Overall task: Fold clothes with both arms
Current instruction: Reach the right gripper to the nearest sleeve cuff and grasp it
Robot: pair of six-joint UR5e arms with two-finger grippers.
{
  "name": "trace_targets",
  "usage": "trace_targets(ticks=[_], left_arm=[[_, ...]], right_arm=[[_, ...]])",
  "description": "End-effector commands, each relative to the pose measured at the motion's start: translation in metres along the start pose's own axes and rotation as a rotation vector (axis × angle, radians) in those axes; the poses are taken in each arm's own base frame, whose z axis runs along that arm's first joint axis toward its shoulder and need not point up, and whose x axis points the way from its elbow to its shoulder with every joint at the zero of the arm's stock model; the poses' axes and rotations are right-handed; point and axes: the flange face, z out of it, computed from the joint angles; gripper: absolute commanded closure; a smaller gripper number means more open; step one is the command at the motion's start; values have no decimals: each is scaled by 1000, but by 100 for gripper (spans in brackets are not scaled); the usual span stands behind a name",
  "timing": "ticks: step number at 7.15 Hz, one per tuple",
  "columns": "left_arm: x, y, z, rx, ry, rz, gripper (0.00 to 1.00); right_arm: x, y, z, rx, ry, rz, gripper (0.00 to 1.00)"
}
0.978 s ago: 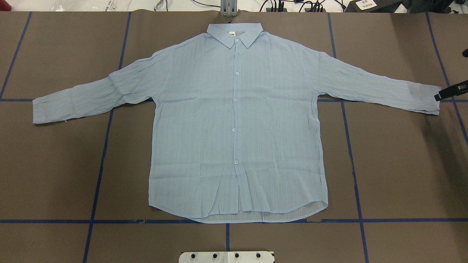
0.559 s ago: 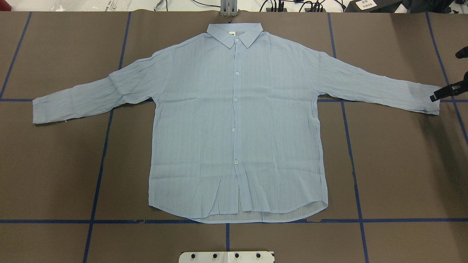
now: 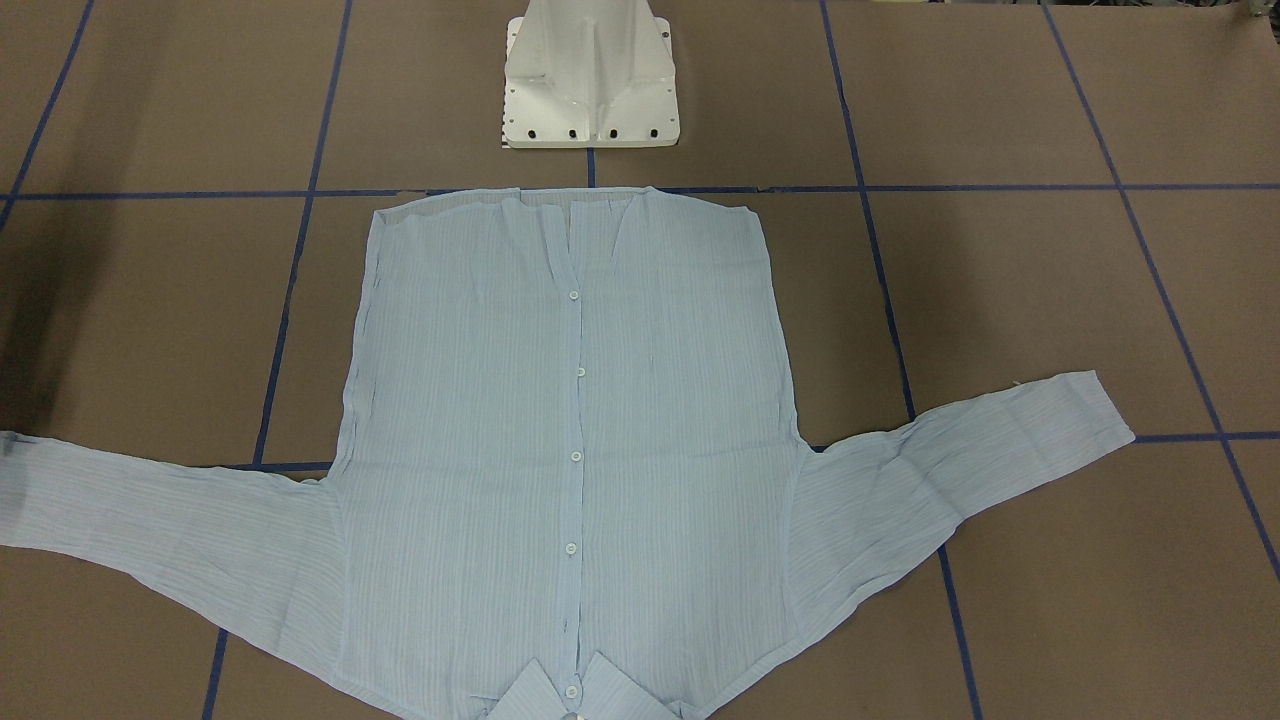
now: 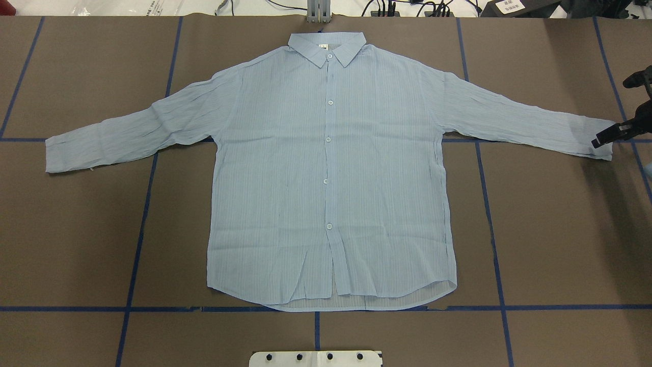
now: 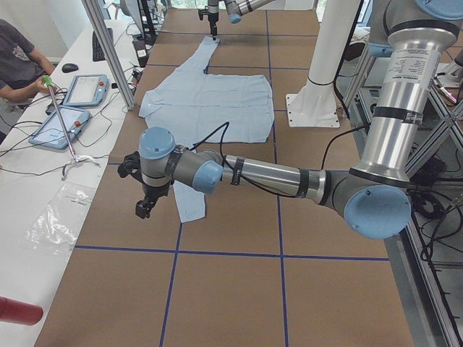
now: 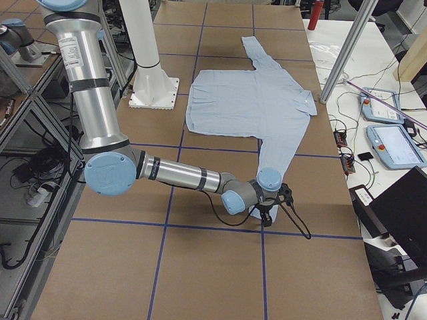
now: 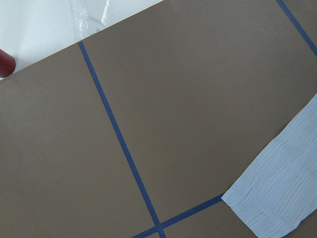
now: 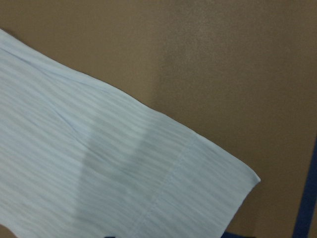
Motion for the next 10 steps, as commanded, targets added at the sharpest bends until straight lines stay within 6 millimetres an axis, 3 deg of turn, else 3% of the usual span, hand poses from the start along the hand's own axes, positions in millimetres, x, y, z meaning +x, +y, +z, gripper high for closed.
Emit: trace_targets(ticks=[1, 5, 10], left_arm=[[0, 0, 1, -2, 0, -1, 0], [0, 0, 0, 1, 0, 1, 0], [-2, 1, 2, -4, 1, -1, 0]], right_arm=[[2, 3, 10, -20, 1, 6, 17], [3, 2, 7, -17, -1, 7, 29], [0, -2, 0, -5, -16, 5, 52]])
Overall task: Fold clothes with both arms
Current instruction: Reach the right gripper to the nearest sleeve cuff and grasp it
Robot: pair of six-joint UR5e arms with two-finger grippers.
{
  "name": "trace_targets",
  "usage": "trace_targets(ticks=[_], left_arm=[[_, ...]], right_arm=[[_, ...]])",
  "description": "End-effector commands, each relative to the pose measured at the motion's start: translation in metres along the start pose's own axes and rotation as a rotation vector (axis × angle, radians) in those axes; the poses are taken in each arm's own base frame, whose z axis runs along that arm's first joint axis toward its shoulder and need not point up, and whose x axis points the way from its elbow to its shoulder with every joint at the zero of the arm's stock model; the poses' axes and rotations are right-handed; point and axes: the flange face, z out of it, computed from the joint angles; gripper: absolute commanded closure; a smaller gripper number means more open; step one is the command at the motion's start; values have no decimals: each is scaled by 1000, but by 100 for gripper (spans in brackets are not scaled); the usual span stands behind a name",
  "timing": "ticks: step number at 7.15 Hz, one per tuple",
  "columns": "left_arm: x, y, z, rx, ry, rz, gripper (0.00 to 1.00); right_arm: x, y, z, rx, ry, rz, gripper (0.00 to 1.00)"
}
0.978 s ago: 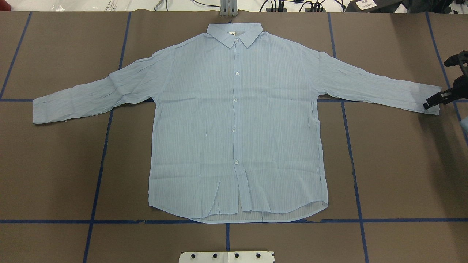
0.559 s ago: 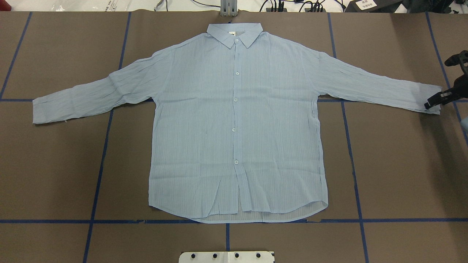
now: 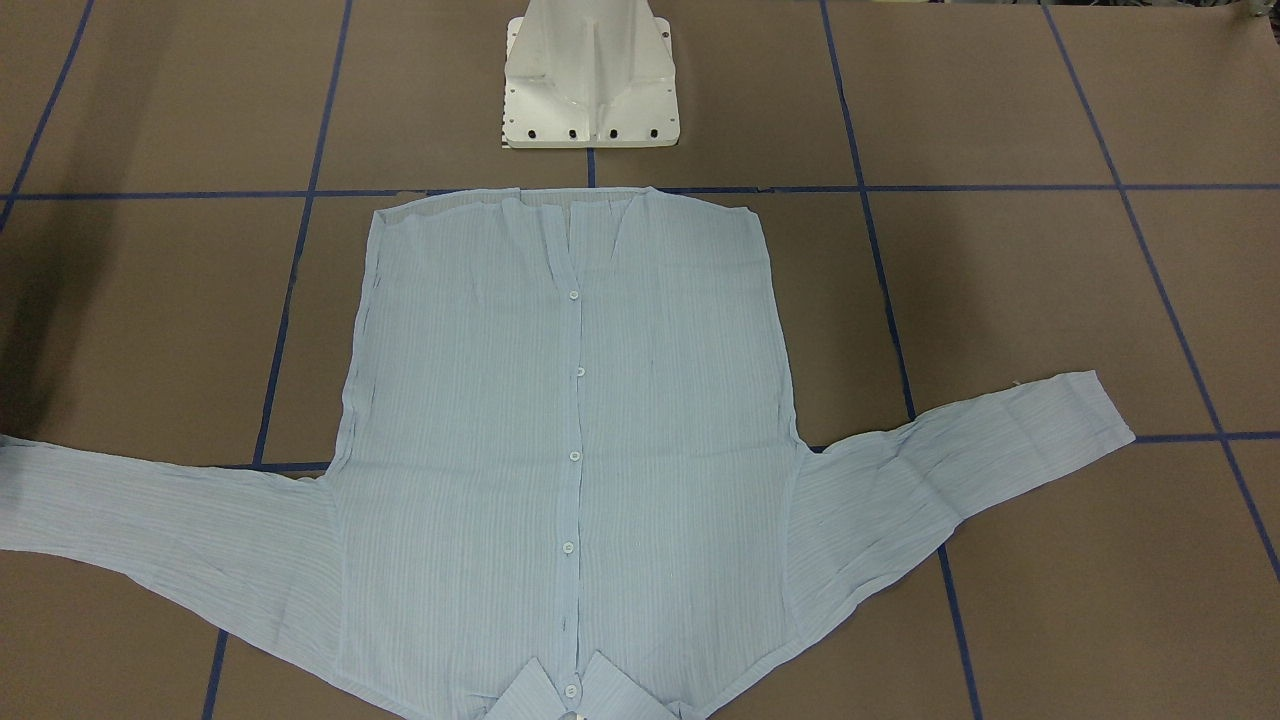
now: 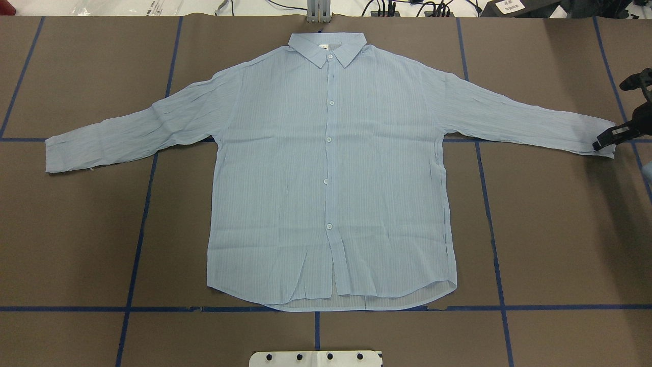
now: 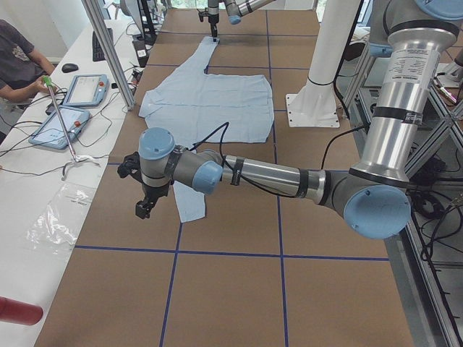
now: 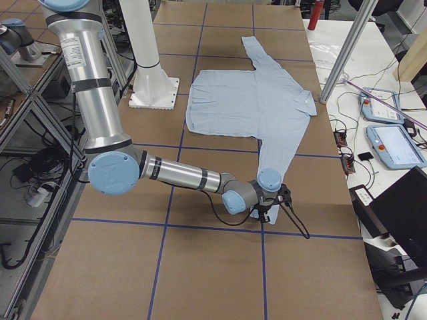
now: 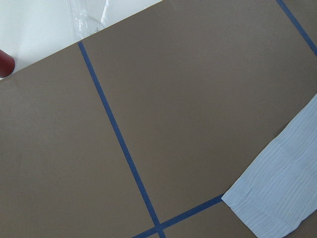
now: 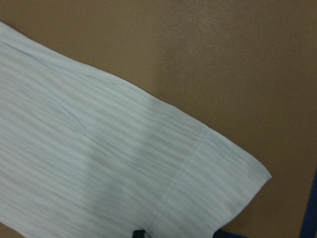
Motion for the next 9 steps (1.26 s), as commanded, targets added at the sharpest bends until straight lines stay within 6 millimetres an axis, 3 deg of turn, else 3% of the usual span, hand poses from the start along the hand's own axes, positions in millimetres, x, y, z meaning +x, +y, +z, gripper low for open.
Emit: trace_targets(ticks=[1, 4, 7, 8, 9], left_arm=[[-1, 1, 2, -3, 1, 1, 0], [-1, 1, 2, -3, 1, -1, 0], [0, 0, 1, 1, 1, 2, 0], [0, 0, 1, 1, 1, 2, 0], [1, 0, 1, 2, 0, 3, 0]], right_arm=[[-1, -7, -8, 8, -20, 3, 54], [-3, -11, -15, 7, -38, 11, 69], [-3, -11, -14, 3, -37, 16, 69], [-4, -11, -14, 2, -37, 15, 74], [-5, -12, -13, 1, -38, 14, 85]])
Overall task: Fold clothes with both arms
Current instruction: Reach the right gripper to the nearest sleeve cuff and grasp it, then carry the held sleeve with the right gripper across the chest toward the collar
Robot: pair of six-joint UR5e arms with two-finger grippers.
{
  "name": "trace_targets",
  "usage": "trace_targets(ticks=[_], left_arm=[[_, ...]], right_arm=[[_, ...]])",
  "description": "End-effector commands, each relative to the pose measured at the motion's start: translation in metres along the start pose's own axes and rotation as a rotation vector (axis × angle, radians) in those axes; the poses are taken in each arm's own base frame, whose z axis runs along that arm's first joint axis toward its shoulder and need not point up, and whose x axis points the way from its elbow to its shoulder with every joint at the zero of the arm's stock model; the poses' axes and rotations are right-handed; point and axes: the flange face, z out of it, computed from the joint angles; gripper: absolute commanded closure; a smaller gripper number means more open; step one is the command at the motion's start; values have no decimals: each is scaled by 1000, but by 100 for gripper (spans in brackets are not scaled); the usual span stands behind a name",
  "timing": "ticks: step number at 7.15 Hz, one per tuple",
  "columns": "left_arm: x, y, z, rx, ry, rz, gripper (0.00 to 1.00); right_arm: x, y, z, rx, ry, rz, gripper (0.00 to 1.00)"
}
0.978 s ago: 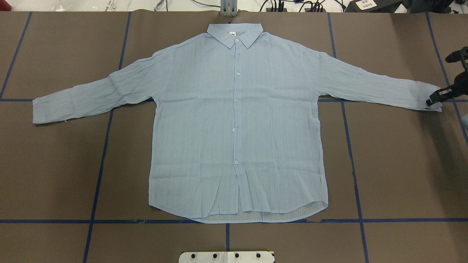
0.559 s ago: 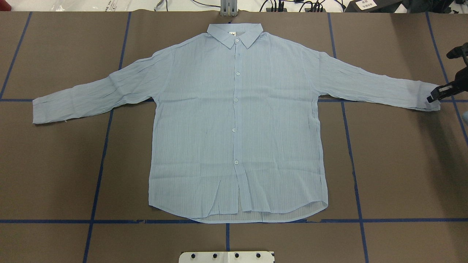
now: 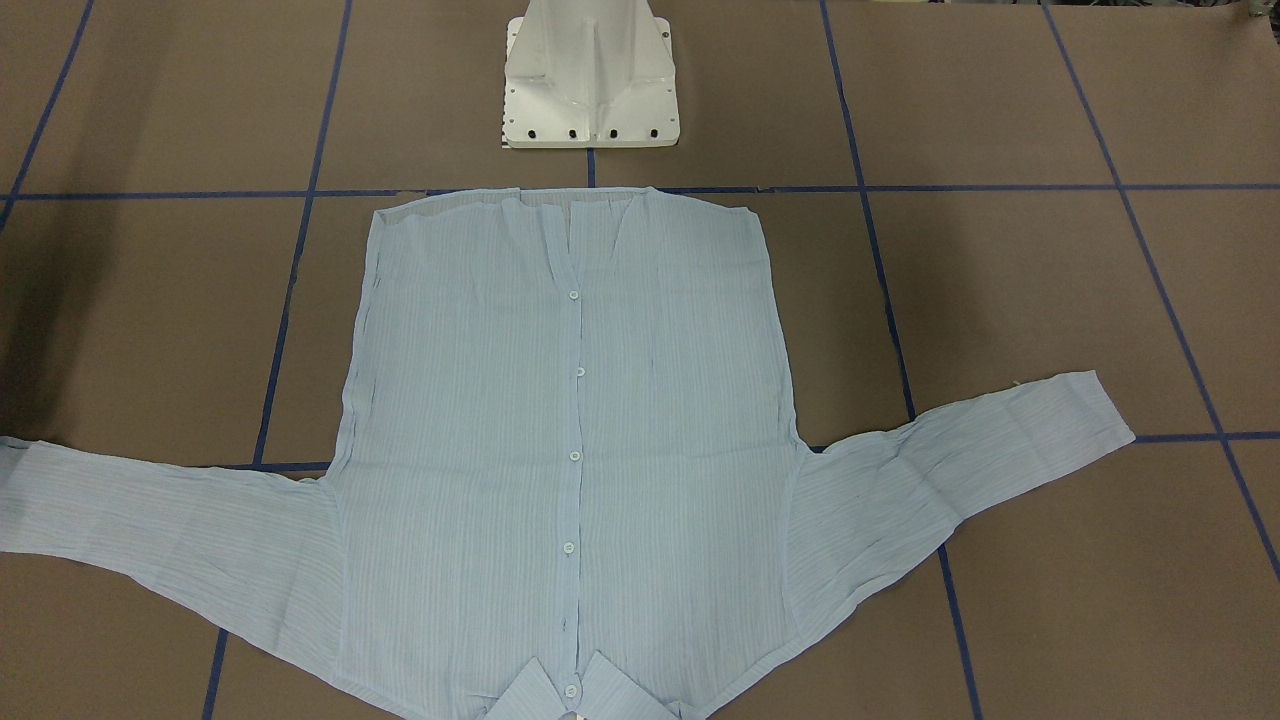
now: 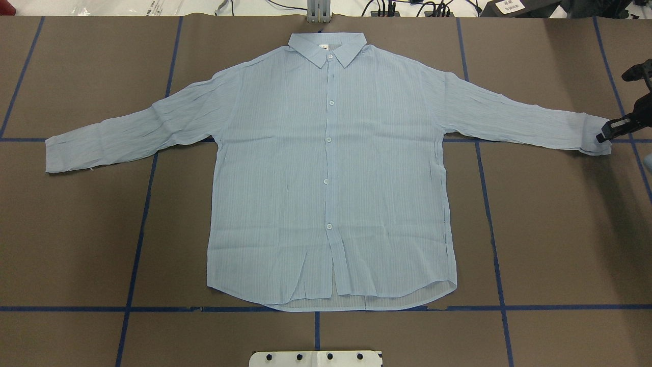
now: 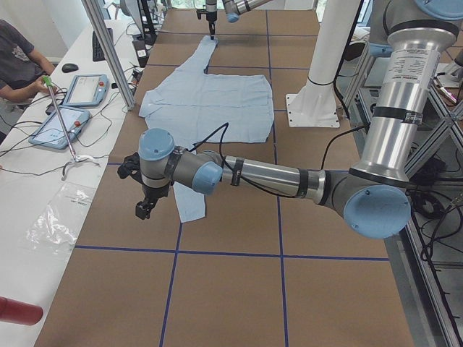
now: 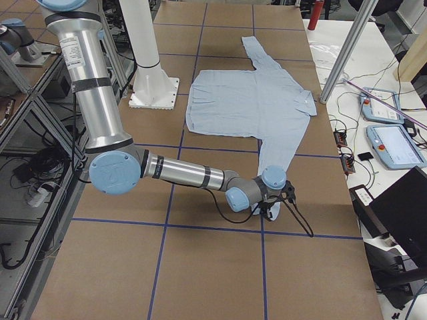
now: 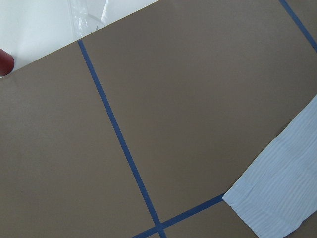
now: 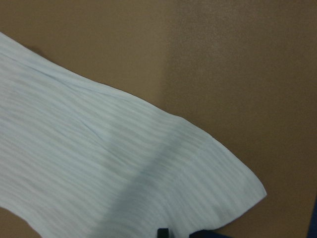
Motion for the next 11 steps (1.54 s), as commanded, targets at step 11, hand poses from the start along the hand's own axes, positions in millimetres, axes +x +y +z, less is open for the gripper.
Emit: trace_targets(ticks=[11], left_arm=[[-5, 10, 7, -16, 2, -11, 0]], right_arm=[[-420, -148, -142, 149, -338, -90, 100]])
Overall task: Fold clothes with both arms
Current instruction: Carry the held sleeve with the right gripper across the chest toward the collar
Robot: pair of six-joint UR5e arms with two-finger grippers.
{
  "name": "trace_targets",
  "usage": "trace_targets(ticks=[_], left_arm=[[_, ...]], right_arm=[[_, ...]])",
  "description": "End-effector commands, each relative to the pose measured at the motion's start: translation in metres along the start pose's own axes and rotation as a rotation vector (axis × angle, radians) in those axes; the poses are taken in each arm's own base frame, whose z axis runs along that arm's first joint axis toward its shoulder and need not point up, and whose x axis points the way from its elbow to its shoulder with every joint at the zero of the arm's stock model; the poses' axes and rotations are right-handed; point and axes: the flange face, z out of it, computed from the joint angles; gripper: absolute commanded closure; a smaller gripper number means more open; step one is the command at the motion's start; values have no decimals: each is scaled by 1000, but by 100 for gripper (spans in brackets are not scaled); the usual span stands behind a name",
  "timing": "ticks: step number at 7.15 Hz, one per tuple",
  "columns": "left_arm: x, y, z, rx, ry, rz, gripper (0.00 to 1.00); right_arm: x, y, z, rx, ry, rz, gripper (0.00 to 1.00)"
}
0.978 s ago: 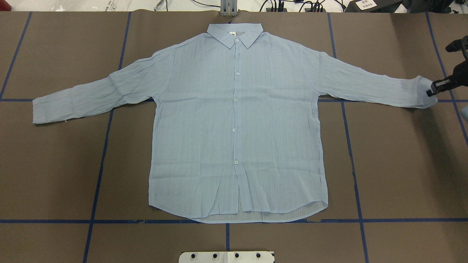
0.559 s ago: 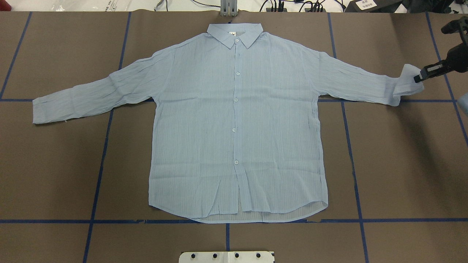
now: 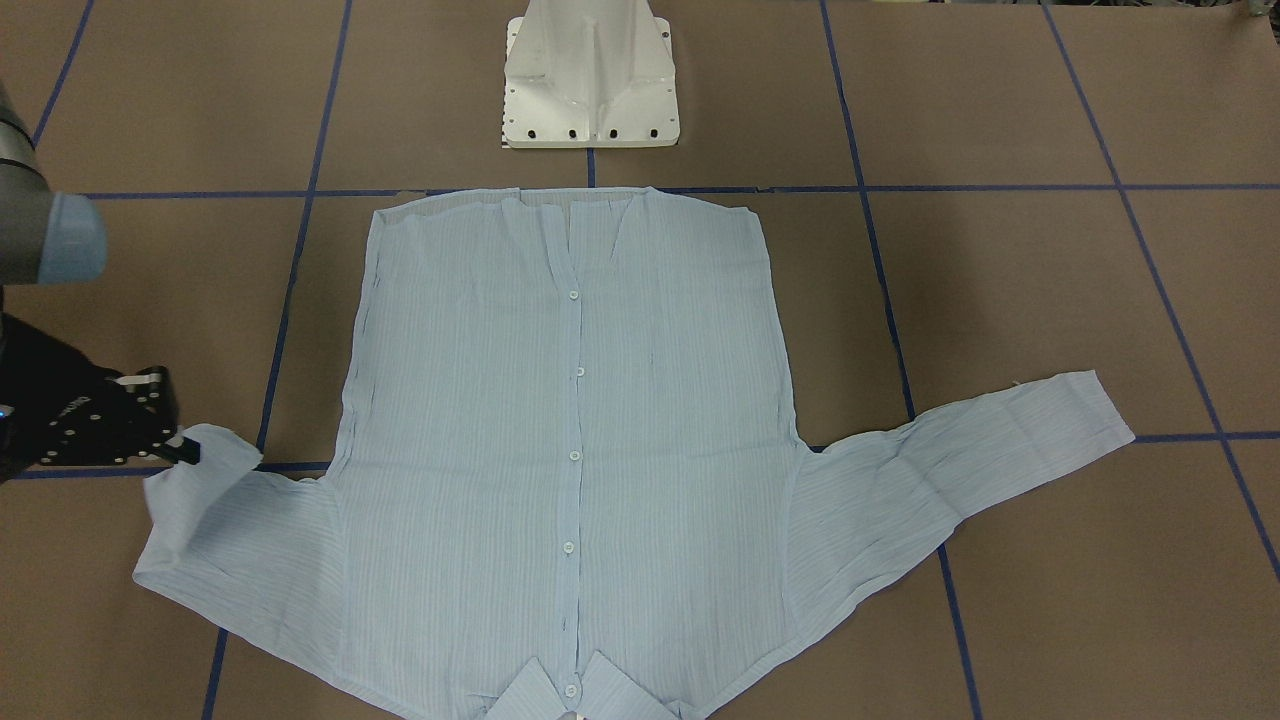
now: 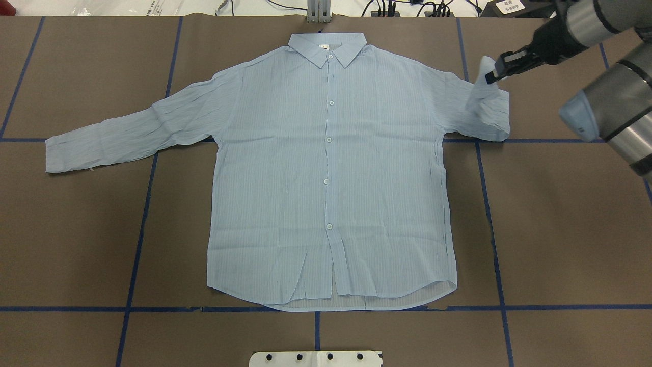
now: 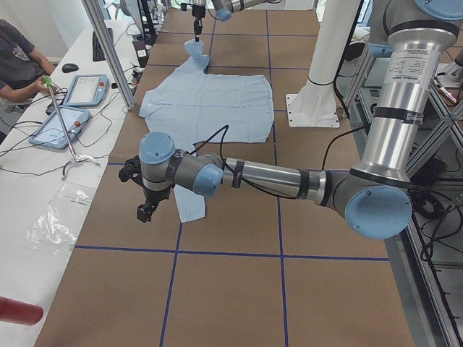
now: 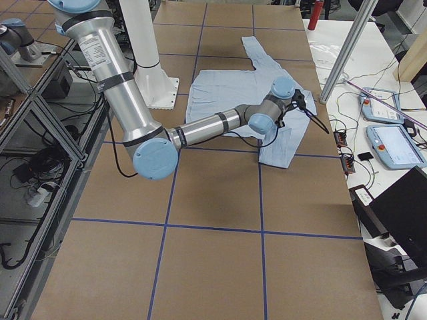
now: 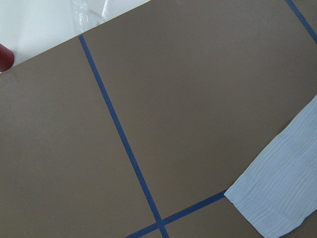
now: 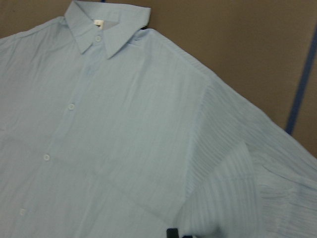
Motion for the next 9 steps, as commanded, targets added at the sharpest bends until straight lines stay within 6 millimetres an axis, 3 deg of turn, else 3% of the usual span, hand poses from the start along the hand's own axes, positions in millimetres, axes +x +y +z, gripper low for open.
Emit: trace_targets(ticks=[1, 2, 4, 5, 7, 9], left_arm=[[-4, 5, 3, -8, 1, -7, 0], [-7, 8, 7, -15, 1, -12, 0], [-25, 21, 30, -4, 1, -1, 0], [-32, 24, 38, 2, 0, 3, 0], [-32, 24, 38, 2, 0, 1, 0], [-32, 22, 37, 5, -1, 3, 0]], right_arm=[[-144, -36, 47, -10, -45, 40, 100], [-192, -39, 70, 31, -29, 82, 100], [-272, -65, 131, 66, 12, 58, 100], [-294, -65, 149, 76, 27, 46, 100], [-301, -65, 178, 72, 68, 53, 100], [-312, -61, 219, 61, 129, 55, 100]])
